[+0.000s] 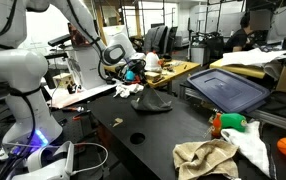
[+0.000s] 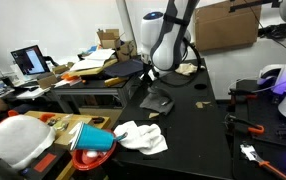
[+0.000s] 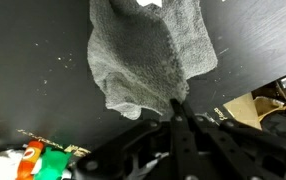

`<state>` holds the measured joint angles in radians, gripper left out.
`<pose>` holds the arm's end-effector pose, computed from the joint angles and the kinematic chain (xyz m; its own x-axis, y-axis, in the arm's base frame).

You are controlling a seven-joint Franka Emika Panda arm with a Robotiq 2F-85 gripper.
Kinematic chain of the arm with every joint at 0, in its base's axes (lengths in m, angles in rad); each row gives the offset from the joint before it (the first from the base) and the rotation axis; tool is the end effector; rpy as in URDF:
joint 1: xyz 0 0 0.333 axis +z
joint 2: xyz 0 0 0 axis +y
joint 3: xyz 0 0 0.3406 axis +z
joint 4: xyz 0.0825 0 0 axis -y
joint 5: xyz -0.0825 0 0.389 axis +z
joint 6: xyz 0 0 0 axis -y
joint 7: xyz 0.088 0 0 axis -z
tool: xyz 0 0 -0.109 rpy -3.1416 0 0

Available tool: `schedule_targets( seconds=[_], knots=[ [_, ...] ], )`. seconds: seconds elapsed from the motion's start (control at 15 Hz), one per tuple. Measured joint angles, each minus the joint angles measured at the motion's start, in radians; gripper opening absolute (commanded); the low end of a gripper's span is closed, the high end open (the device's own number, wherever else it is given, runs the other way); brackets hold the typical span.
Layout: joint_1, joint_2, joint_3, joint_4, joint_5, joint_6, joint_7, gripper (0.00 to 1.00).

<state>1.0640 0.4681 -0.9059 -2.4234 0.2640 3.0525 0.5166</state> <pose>0.5280 0.0597 0.2486 0.7860 -0.4234 0.4504 -0.4852 -0.8740 0.0250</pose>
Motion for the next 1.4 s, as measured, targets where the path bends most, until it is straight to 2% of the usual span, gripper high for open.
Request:
schedule_targets(
  seconds=[0.87, 1.27, 1.33, 1.4],
  knots=[
    [-0.112, 0.067, 0.128, 0.095, 0.116, 0.053, 0.001, 0.0],
    [-0.191, 0.112, 0.222, 0.154, 0.127, 0.053, 0.002, 0.0],
    [-0.209, 0.122, 0.24, 0.165, 0.127, 0.053, 0.003, 0.1],
    [-0.226, 0.133, 0.256, 0.177, 0.127, 0.053, 0.004, 0.28]
  ],
)
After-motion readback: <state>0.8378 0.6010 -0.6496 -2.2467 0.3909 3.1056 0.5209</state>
